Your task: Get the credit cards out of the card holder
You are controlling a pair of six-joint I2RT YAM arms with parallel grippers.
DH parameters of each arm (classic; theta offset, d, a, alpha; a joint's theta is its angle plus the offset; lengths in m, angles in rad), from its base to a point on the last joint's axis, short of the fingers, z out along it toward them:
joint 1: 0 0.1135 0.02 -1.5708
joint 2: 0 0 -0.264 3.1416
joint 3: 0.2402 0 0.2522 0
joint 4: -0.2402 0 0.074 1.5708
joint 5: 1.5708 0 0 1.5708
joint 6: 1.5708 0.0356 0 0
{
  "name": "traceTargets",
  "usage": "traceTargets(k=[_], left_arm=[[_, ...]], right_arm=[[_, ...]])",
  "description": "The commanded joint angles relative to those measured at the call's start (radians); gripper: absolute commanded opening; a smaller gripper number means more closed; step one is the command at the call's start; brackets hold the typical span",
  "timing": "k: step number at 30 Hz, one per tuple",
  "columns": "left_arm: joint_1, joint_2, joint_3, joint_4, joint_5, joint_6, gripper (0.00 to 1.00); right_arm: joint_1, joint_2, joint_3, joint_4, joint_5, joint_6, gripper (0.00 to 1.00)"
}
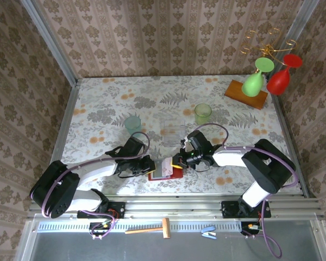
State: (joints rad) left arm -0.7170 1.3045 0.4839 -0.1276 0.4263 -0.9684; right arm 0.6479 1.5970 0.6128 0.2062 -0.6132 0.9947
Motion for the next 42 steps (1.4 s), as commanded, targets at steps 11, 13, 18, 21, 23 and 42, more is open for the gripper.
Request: traceTargets(k=[11,13,18,21,23,42], left_arm=[[0.022,-0.069,-0.003,-0.063,-0.026,0.017,0.21],[0.026,-0.076,-0.007,-0.07,-0.034,0.02,0.22],[0.033,-0.056,-0.017,-0.051,-0.021,0.022,0.28],[0.034,-0.027,-0.019,-0.022,0.002,0.02,0.31],[0.033,-0.009,-0.022,-0.001,0.016,0.016,0.32],[-0.024,0.013,-0.053,0.1,0.051,-0.044,0.31]], right_arm=[[-0.044,-0.123,0.029,-0.249,0.048,-0.14,0.08],[-0.051,-0.14,0.047,-0.289,0.052,-0.166,0.08],[-0.072,-0.177,0.1,-0.401,0.066,-0.238,0.08],[-0.086,-0.192,0.127,-0.452,0.072,-0.266,0.08],[-0.096,-0.198,0.144,-0.48,0.078,-0.283,0.08],[-0.191,-0.216,0.416,-0.794,0.201,-0.689,0.05]])
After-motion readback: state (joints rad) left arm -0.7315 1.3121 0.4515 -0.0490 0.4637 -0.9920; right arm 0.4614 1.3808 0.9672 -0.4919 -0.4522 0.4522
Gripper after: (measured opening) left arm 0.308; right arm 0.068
